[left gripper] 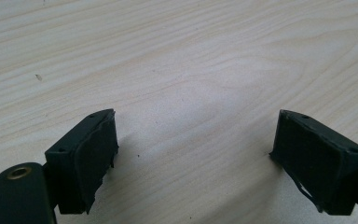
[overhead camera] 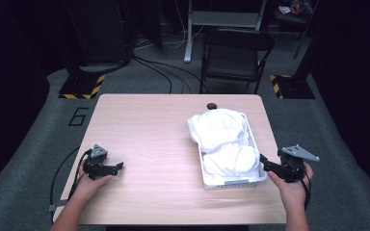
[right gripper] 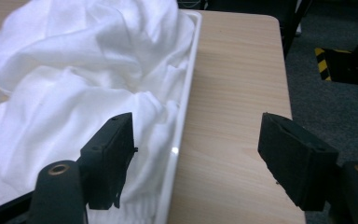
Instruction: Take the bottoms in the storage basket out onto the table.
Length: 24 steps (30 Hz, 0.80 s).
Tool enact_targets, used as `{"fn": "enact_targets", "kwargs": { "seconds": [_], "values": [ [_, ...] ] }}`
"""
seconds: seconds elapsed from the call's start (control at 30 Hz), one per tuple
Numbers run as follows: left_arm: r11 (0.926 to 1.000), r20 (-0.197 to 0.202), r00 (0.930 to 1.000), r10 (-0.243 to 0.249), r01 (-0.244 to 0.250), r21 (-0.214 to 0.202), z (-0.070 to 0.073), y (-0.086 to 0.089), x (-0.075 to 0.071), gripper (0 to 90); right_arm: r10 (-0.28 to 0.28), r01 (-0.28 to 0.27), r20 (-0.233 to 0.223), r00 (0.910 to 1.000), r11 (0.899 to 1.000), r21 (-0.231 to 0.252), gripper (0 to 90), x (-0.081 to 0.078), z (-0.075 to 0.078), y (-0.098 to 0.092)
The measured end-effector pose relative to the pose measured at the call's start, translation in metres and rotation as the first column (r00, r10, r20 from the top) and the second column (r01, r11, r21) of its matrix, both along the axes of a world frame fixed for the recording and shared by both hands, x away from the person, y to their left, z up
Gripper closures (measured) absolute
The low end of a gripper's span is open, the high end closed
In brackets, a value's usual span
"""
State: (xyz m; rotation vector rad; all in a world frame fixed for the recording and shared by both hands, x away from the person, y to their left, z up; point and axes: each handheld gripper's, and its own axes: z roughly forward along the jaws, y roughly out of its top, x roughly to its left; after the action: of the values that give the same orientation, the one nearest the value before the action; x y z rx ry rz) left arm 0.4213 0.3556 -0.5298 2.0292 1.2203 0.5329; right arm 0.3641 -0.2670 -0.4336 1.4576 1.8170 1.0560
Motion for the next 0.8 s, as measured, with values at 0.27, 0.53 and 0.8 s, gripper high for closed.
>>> {"fn": "enact_targets", "kwargs": {
  "seconds": [0.27, 0.53, 0.8],
  "values": [
    [1.0000, 0.000, 1.0000, 0.000, 0.000, 0.000, 0.000, 0.000, 0.000, 13.4, 0.062, -0.065, 0.049, 0.9969, 0.997, 0.049, 20.7, 0.001, 0.010, 0.017],
    [1.0000, -0.002, 1.0000, 0.003, -0.003, -0.003, 0.000, 0.000, 0.000, 13.4, 0.077, -0.078, 0.017, 0.9969, 0.993, 0.086, 9.0, 0.004, 0.013, 0.029],
    [1.0000, -0.002, 1.0000, 0.003, -0.003, -0.001, 0.000, 0.000, 0.000, 13.4, 0.106, -0.106, 0.007, 0.9943, 0.990, 0.096, 6.3, 0.008, 0.022, 0.037]
  ]
}}
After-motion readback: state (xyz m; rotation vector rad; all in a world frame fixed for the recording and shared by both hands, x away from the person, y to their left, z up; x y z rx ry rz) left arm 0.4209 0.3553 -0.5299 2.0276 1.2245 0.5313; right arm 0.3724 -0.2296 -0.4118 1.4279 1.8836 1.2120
